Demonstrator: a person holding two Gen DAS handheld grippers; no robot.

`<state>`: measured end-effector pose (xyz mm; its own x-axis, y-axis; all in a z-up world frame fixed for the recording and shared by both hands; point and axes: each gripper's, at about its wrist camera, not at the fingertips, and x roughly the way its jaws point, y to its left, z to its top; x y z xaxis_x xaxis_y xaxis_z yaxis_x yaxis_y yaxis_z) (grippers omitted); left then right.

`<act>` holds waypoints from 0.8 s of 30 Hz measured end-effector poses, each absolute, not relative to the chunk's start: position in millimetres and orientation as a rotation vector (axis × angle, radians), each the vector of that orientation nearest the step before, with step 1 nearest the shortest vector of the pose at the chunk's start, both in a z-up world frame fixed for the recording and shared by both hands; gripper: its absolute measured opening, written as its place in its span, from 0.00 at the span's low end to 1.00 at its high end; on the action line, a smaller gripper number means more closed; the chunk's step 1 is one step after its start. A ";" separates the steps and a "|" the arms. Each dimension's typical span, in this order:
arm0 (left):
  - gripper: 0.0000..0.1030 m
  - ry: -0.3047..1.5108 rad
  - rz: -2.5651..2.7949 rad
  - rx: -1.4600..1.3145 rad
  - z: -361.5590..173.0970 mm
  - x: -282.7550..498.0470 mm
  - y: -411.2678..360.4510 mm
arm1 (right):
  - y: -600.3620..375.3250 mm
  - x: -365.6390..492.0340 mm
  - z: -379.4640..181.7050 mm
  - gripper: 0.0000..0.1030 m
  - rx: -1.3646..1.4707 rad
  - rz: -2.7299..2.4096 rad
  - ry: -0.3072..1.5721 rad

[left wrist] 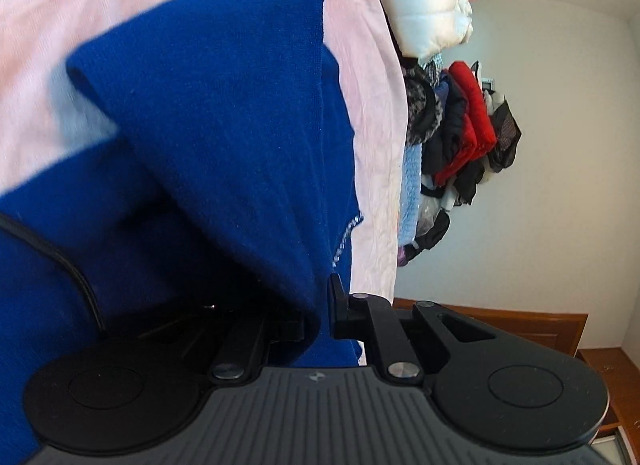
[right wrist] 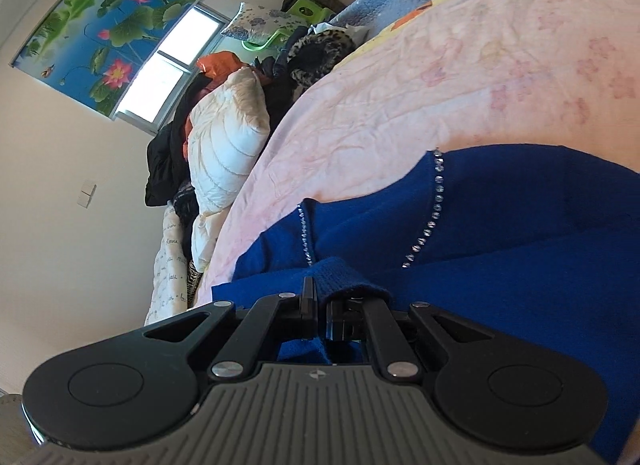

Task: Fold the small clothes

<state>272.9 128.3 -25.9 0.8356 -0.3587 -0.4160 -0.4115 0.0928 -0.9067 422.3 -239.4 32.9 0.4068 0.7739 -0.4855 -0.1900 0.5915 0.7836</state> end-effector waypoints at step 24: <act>0.10 0.747 0.006 -1.453 -34.2 279.4 101.9 | -300.7 387.8 -17.7 0.29 0.865 0.579 1.037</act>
